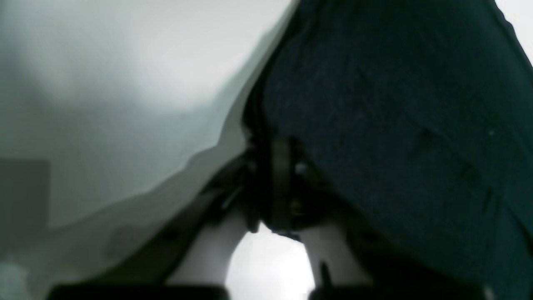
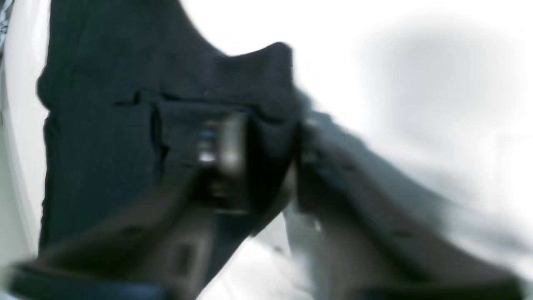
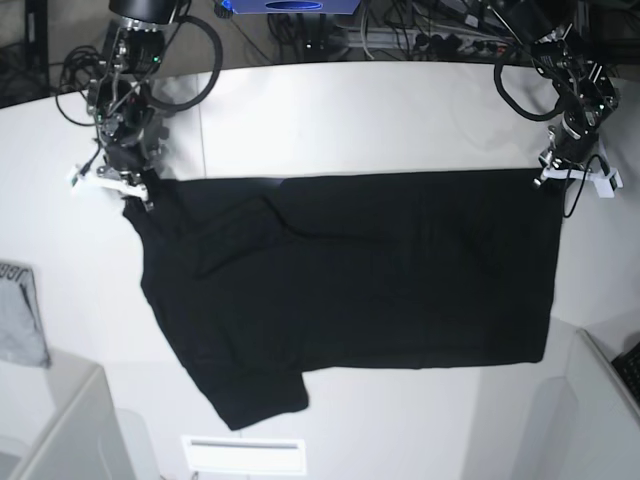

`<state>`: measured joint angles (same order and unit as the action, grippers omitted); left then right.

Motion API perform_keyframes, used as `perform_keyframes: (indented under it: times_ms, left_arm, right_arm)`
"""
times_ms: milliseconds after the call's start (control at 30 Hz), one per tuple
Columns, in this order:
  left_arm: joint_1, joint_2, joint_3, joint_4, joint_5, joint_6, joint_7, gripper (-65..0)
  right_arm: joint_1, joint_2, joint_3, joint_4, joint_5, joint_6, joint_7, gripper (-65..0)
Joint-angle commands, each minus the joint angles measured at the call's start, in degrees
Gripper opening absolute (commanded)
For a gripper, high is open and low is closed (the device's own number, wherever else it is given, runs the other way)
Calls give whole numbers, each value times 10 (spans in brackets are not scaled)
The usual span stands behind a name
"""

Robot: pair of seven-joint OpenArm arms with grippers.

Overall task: Fold the T-shirt properly
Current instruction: 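Drag the shirt with both grippers, folding the collar half under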

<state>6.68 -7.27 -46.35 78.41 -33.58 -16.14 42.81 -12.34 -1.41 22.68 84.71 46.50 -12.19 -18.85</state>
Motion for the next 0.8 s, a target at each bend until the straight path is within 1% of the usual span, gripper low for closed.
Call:
perform_keyframes:
  times_ms: [0, 33, 67, 100, 233, 367, 767]
  left_arm:
    - [-3, -6, 1, -3, 6, 2, 12, -650]
    - [-2, -6, 1, -7, 6, 2, 13, -650]
    - [0, -6, 1, -6, 6, 2, 14, -650]
    - [1, -6, 1, -3, 6, 2, 14, -650]
    - [17, -12, 0, 4, 6, 2, 14, -650]
    - [41, -16, 1, 33, 6, 2, 15, -650]
    - [138, -15, -4, 125, 3, 2, 15, -650]
  right_arm:
    - [-7, -3, -1, -12, -6, -2, -40, -594]
    - [-8, 0, 0, -13, -6, 19, -40, -650]
    - [-9, 4, 0, -13, -6, 33, -40, -650]
    - [-10, 4, 0, -11, -6, 36, -40, -650]
    - [-22, 4, 4, 1, -3, 36, -40, -650]
    - [-43, 0, 29, 29, -3, 36, -43, -650]
    - [-128, 0, 30, 112, -3, 35, -43, -650]
